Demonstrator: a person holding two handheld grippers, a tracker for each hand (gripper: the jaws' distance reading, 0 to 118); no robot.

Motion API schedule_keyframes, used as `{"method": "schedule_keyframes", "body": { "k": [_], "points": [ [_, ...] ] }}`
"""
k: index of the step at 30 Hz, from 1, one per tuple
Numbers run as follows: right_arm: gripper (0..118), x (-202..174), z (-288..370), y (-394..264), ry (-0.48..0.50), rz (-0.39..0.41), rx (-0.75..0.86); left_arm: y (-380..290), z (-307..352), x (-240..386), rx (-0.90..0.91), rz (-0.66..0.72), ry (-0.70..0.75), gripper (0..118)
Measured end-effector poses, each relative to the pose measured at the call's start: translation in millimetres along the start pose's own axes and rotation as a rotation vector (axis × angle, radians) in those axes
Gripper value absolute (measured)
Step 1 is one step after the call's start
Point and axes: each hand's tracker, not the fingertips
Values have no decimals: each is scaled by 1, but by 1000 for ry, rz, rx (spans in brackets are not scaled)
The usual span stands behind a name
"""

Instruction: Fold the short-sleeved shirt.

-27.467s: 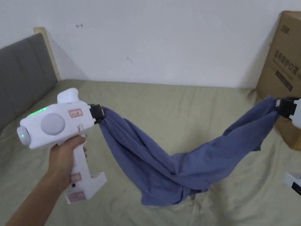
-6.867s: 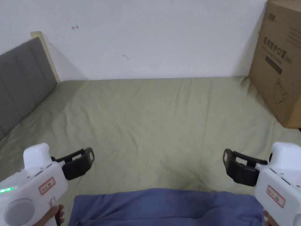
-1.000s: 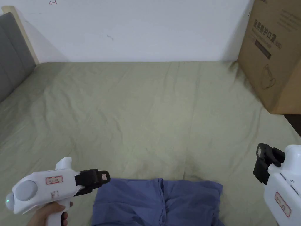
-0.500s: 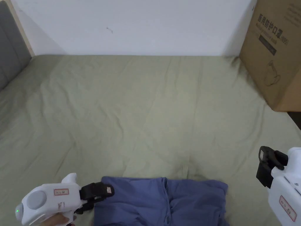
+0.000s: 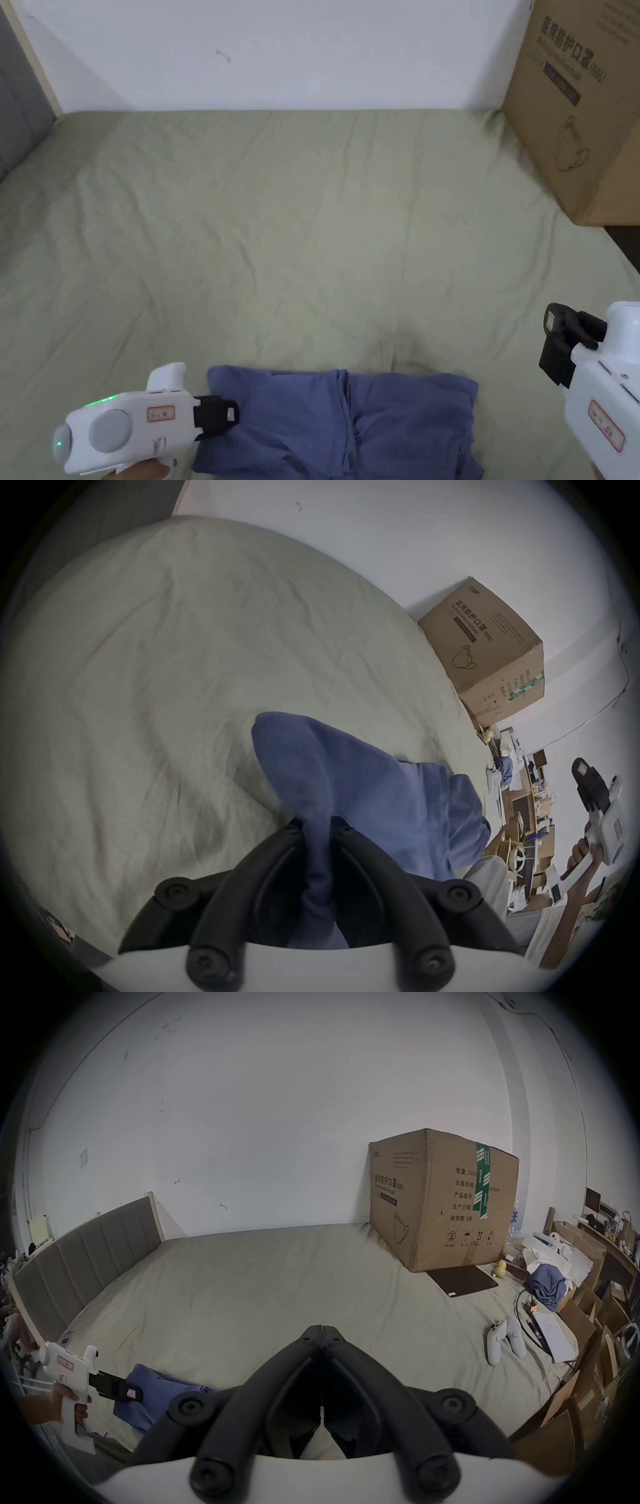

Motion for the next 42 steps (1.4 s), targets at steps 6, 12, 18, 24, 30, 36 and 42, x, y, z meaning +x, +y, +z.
{"method": "schedule_keyframes", "body": {
  "k": [6, 12, 18, 24, 30, 36, 42],
  "points": [
    [0, 0, 1, 4, 21, -7, 13, 14, 43, -3, 48, -43, 60, 9],
    [0, 2, 5, 4, 41, -24, 26, 28, 89, -35, 78, 8, 161, 9],
    [0, 5, 10, 5, 47, -24, 38, 37, 109, 13, 97, 5, 151, 9],
    [0, 10, 17, 6, 42, -36, 50, 46, 85, 90, 27, -120, 87, 9],
    [0, 21, 21, 3, 21, -48, 51, 34, 28, 148, -86, -206, 63, 9],
    [0, 29, 26, -2, 7, -49, 50, 5, -44, 188, -196, -252, 73, 10],
    [0, 33, 28, -4, 2, -44, 43, -25, -98, 203, -276, -299, 161, 19]
  ]
}}
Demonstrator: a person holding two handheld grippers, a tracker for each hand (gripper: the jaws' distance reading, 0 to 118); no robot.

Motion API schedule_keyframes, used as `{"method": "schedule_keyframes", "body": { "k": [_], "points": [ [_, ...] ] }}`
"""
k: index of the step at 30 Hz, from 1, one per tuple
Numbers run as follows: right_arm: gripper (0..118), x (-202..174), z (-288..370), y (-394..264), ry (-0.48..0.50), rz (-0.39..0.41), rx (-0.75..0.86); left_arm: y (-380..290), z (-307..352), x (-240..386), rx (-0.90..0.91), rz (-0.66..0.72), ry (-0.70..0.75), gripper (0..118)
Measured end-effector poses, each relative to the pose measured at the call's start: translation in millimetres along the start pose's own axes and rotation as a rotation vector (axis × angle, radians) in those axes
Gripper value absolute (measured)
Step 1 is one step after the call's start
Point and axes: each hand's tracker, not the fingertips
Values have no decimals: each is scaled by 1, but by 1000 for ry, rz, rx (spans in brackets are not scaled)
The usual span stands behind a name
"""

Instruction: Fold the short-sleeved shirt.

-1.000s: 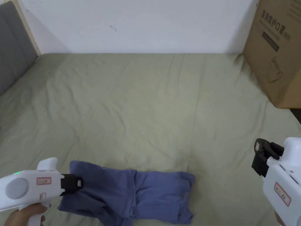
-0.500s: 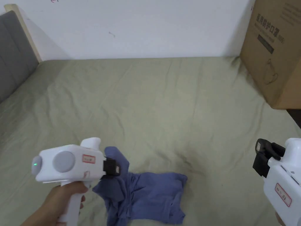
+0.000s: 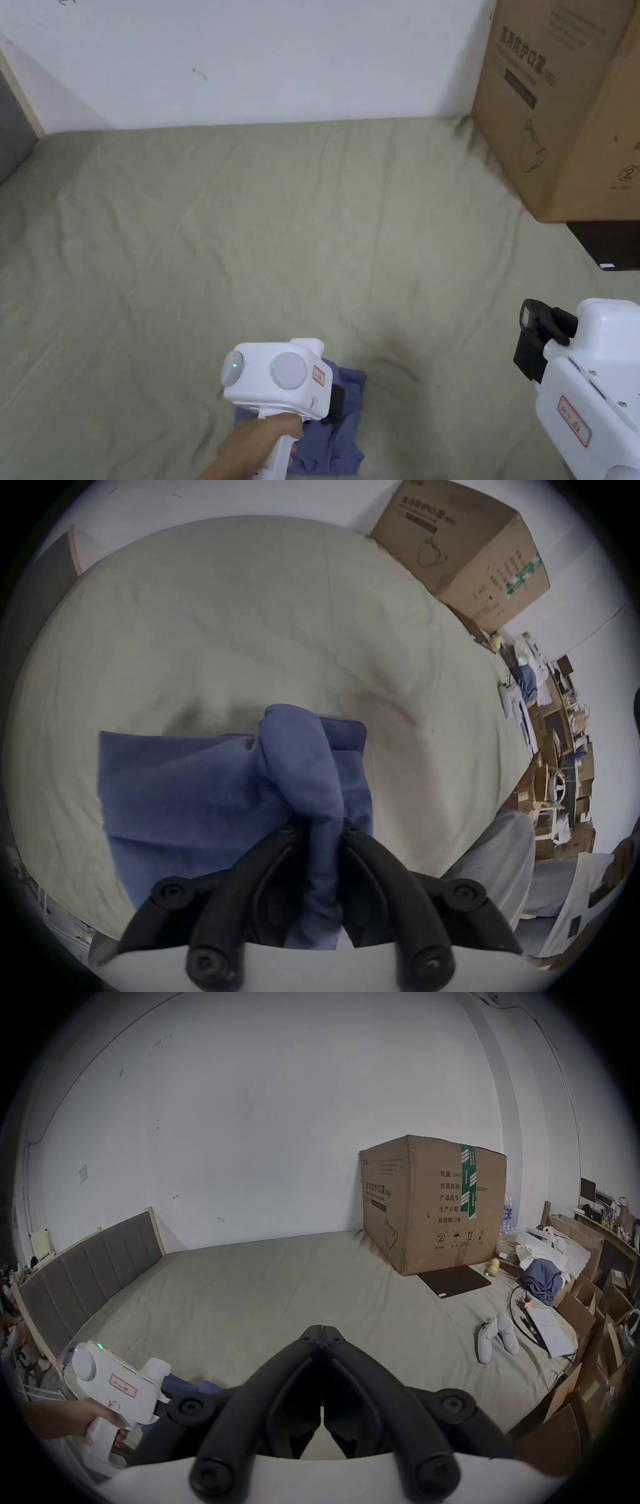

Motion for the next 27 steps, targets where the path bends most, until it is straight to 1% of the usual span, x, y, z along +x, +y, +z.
{"method": "schedule_keyframes", "body": {
  "k": [2, 4, 6, 7, 9, 11, 15, 16, 17, 18, 19, 20, 21, 22, 24, 27],
  "points": [
    [0, 0, 1, 0, -3, 3, -2, -4, 5, 5, 29, -19, -29, 26],
    [0, 2, 1, 0, -6, 4, -2, -6, 18, 7, 72, -18, -136, 62],
    [0, 2, 1, 0, -6, 0, -3, -8, 35, 6, 124, 9, -217, 102],
    [0, 1, 1, 0, -6, -2, -1, -9, 46, 4, 161, 21, -236, 108],
    [0, 0, 2, 1, -5, -5, 4, -10, 69, -3, 257, 53, -280, 108],
    [0, -2, 3, 2, -3, -6, 8, -10, 89, -10, 324, 59, -269, 108],
    [0, -7, 5, 5, 9, -6, 16, -14, 115, -24, 498, 39, -119, 107],
    [0, -8, 5, 6, 12, -6, 19, -16, 118, -28, 530, 41, -78, 106],
    [0, -9, 5, 6, 17, -7, 20, -18, 119, -32, 558, 41, -49, 100],
    [0, -10, 6, 6, 21, -8, 20, -21, 119, -36, 587, 32, -40, 76],
    [0, -12, 6, 6, 25, -9, 20, -23, 118, -37, 605, 23, -32, 45],
    [0, -12, 6, 6, 27, -8, 20, -25, 115, -39, 613, 20, -16, 11],
    [0, -13, 6, 6, 29, -6, 20, -27, 111, -39, 614, 22, 22, 2],
    [0, -13, 6, 6, 30, -6, 19, -30, 106, -40, 619, 27, 37, 1],
    [0, -13, 5, 7, 33, -6, 17, -31, 95, -44, 582, 21, 3, 0],
    [0, -12, 5, 7, 30, -8, 17, -39, 75, -40, 552, 27, 6, 0]
  ]
}}
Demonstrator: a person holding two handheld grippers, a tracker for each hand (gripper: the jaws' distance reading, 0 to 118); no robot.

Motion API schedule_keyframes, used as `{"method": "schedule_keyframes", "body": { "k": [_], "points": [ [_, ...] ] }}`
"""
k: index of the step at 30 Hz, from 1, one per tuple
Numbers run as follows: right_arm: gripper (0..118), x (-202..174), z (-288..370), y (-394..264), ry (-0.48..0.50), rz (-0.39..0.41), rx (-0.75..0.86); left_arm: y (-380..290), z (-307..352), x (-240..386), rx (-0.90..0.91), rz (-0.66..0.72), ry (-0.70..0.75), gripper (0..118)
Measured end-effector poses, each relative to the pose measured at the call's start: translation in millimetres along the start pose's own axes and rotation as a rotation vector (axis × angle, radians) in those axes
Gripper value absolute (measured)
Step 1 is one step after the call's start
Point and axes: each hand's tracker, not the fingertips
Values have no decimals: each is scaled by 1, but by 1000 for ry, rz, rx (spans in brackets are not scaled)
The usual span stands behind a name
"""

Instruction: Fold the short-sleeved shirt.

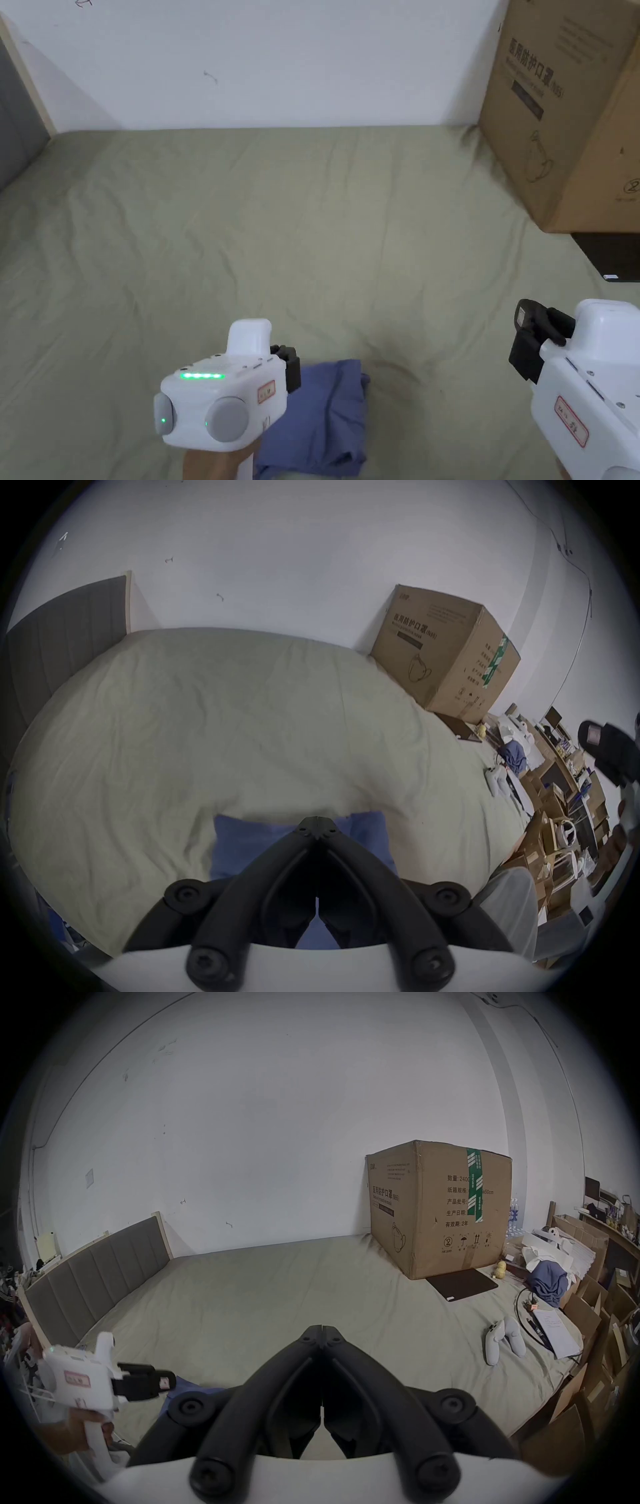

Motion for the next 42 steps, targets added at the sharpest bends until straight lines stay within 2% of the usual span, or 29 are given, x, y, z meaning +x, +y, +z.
{"method": "schedule_keyframes", "body": {
  "k": [3, 8, 11, 15, 19, 22, 27, 30, 36, 42],
  "points": [
    [0, 3, -1, -1, -2, -5, -3, -20, -17, 12, -85, -4, -31, 0],
    [0, 11, -4, -5, -14, -7, -18, -48, -42, 41, -130, -64, -46, 0],
    [0, 16, -5, -9, -27, -15, -30, -61, -66, 51, -214, -96, -21, 0],
    [0, 23, -3, -12, -42, -27, -36, -74, -90, 58, -261, -74, -16, 0],
    [0, 28, 0, -11, -54, -18, -39, -75, -92, 58, -261, -27, 3, 0],
    [0, 30, 3, -10, -57, -20, -32, -69, -79, 54, -244, -44, -23, 0],
    [0, 24, 11, 0, -40, -10, -5, -30, -19, 55, -16, -107, -116, 0],
    [0, 16, 18, 10, -24, 2, 36, 5, 26, 53, 136, -178, -107, 0],
    [0, -8, 32, 32, 14, 4, 124, 64, 102, 40, 391, -220, -29, 0],
    [0, -31, 40, 51, 28, 46, 211, 93, 156, 19, 580, -241, 114, 0]
  ]
}}
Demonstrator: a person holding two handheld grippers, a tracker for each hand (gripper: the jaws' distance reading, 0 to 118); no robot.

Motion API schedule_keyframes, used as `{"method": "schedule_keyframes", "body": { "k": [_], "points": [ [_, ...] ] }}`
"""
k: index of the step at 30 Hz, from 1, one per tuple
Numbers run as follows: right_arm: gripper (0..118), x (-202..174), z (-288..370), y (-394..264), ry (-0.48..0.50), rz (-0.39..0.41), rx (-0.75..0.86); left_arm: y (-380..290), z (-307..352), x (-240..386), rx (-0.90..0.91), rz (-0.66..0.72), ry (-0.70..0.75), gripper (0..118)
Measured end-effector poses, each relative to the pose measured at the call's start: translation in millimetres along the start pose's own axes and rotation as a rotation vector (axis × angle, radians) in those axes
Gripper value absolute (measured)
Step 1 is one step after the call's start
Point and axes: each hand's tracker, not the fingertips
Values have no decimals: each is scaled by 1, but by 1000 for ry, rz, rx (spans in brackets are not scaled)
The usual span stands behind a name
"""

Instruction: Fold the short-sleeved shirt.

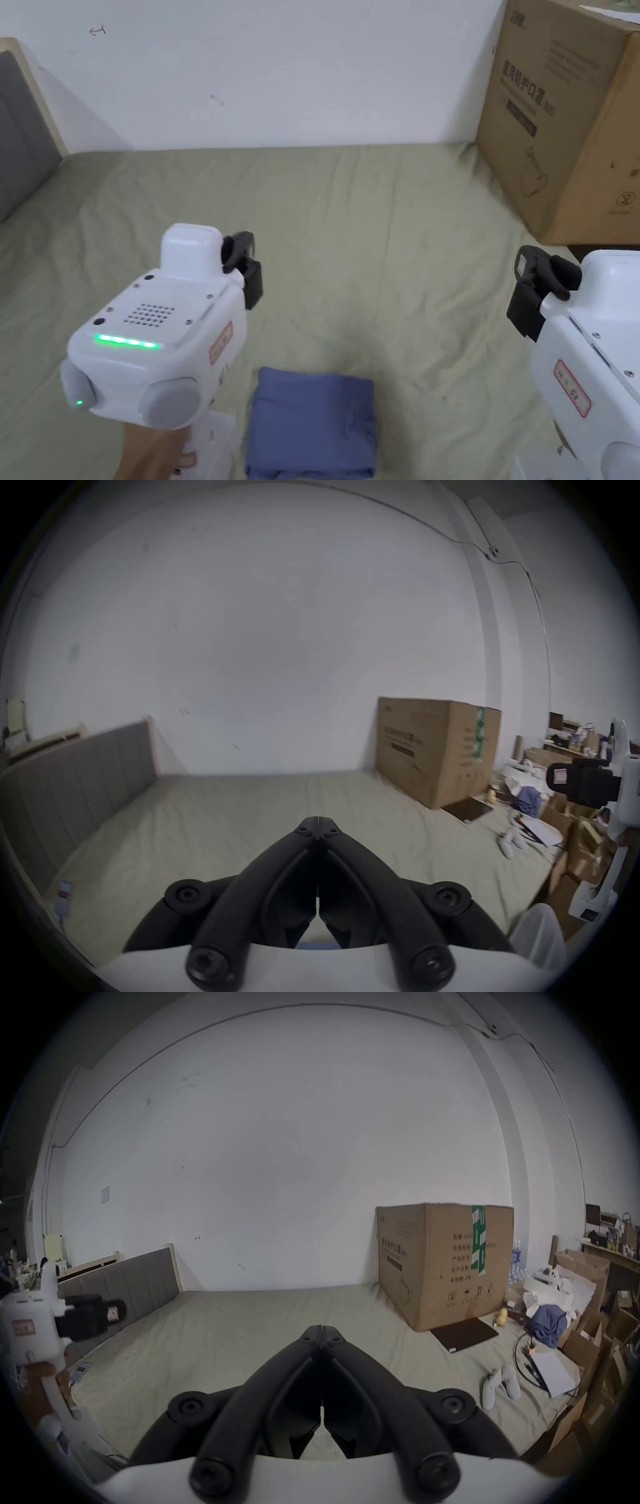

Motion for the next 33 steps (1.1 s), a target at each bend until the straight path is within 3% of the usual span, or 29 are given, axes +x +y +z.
{"method": "schedule_keyframes", "body": {
  "k": [8, 21, 25, 33],
  "points": [
    [0, -26, -8, 10, -12, 79, 79, 14, 24, -32, 101, -59, 142, 0],
    [0, -45, -24, 0, 36, 64, 58, 6, 28, -50, 90, -8, 180, 0],
    [0, -60, -44, -33, 72, 63, -7, 2, 29, -56, 81, 10, 181, 0],
    [0, -107, -90, -145, 166, 45, -290, -10, 24, -75, 44, 61, 190, 0]
  ]
}}
